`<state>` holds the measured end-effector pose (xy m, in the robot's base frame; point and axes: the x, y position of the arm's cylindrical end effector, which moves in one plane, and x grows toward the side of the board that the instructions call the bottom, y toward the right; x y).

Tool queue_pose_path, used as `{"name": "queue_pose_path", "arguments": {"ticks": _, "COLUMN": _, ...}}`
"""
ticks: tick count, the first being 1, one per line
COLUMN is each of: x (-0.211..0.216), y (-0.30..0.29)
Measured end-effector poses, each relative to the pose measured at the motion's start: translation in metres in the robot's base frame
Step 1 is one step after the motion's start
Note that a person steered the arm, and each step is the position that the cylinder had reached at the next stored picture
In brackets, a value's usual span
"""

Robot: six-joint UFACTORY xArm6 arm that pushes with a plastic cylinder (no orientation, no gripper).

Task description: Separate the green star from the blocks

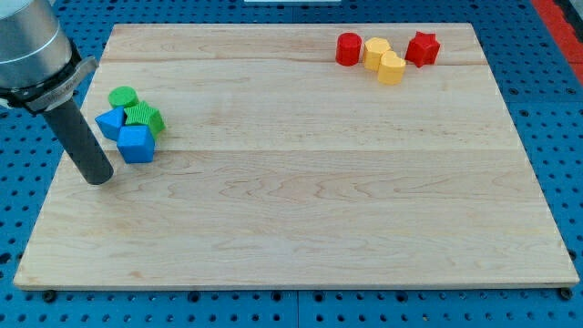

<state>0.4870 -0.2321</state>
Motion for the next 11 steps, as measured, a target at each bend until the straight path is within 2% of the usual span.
{"name": "queue_pose_path", "arguments": {"ticks": 3, "x": -0.001, "y": 0.002}}
{"name": "queue_pose_path", "arguments": {"ticks": 5, "x": -0.021, "y": -0.016}}
{"name": "queue_pose_path", "arguments": {"ticks": 7, "x": -0.083, "y": 0.029}}
{"name": "queue_pose_path", "arguments": {"ticks": 9, "x": -0.136, "y": 0.106}}
{"name": "queue_pose_path", "arguments": {"ticks": 10, "x": -0.134, "y": 0.133}}
{"name": "queue_pose_path", "arguments": {"ticks": 11, "x": -0.102, "y": 0.115}}
